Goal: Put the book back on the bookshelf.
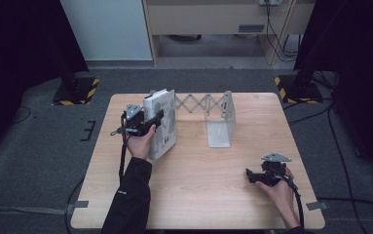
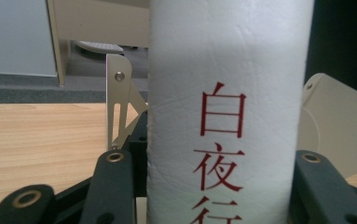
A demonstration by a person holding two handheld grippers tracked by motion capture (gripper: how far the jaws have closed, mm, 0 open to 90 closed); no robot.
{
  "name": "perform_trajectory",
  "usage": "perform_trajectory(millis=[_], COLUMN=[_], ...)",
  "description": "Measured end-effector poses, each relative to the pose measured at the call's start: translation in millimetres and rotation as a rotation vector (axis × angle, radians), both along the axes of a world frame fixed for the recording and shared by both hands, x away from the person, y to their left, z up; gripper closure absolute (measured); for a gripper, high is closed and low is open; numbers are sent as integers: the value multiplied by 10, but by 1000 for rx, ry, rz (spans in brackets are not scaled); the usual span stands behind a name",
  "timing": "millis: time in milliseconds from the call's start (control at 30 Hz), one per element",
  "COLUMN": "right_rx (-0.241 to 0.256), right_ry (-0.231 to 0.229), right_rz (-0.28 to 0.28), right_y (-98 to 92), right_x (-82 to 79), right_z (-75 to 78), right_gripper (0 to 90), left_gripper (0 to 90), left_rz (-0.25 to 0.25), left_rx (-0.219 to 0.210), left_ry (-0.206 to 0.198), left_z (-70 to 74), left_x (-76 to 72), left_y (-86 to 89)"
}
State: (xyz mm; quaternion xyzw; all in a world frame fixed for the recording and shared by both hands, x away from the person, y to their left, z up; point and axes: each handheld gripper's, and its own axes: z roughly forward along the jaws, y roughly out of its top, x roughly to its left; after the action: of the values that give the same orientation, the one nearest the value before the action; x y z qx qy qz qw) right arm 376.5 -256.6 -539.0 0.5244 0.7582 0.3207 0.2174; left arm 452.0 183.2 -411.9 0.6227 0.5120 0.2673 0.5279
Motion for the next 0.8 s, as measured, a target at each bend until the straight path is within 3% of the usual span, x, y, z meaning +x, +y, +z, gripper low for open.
perform_trajectory(millis=[333,600,800], right_rx=[0,0,0], right_ry=[0,0,0], right_rz=[0,0,0], right_y=[1,0,0], right_x=[0,0,0], right_z=[0,0,0], right_gripper=[54,54,54], left_gripper=[517,513,510], left_rz=[-14,-25,-47], left_rx=[36,81,119], left_ry=[0,-20,3], left_z=[-25,-99,-155], left_x=[-123,-338,-523], left_y=[14,17,21])
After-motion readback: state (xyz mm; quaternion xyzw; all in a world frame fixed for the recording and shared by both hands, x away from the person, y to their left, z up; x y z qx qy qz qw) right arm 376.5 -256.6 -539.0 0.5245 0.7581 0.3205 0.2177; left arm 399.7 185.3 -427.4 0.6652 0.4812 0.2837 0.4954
